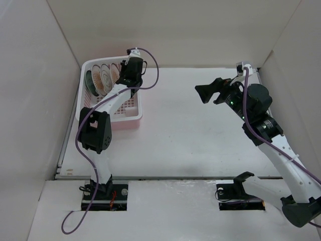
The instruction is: Load the plates into the dish rack
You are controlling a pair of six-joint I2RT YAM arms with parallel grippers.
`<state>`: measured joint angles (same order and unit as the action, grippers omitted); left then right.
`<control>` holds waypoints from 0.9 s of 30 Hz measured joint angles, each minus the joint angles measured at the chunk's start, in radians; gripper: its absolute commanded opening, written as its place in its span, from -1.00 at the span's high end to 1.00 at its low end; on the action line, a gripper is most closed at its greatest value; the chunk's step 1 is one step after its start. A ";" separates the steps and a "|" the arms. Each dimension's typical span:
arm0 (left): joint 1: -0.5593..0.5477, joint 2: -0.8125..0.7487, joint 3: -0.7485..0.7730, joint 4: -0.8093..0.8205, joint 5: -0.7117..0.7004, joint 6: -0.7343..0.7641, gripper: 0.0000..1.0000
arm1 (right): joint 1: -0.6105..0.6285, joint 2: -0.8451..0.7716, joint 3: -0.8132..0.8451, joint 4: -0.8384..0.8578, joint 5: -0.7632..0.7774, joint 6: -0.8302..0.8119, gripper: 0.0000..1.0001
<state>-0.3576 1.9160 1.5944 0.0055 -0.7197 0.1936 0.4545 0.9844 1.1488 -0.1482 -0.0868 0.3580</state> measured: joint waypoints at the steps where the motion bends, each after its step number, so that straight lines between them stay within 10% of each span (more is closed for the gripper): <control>1: 0.000 0.000 0.000 -0.003 -0.003 -0.009 1.00 | 0.000 -0.001 0.000 0.000 0.000 0.000 -1.00; 11: -0.001 0.026 0.003 -0.051 -0.025 -0.065 0.51 | 0.012 -0.013 -0.002 0.000 0.000 0.000 -1.00; 17: -0.008 0.032 0.019 -0.093 -0.016 -0.092 -0.15 | 0.012 -0.024 -0.003 0.001 -0.001 0.000 -1.00; 27: -0.053 -0.038 0.048 -0.135 0.014 -0.113 -0.42 | 0.012 -0.015 -0.003 0.000 -0.016 0.000 -1.00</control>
<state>-0.4110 1.8778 1.6424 -0.1295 -0.7059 0.0803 0.4664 0.9691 1.1454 -0.1478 -0.1032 0.3580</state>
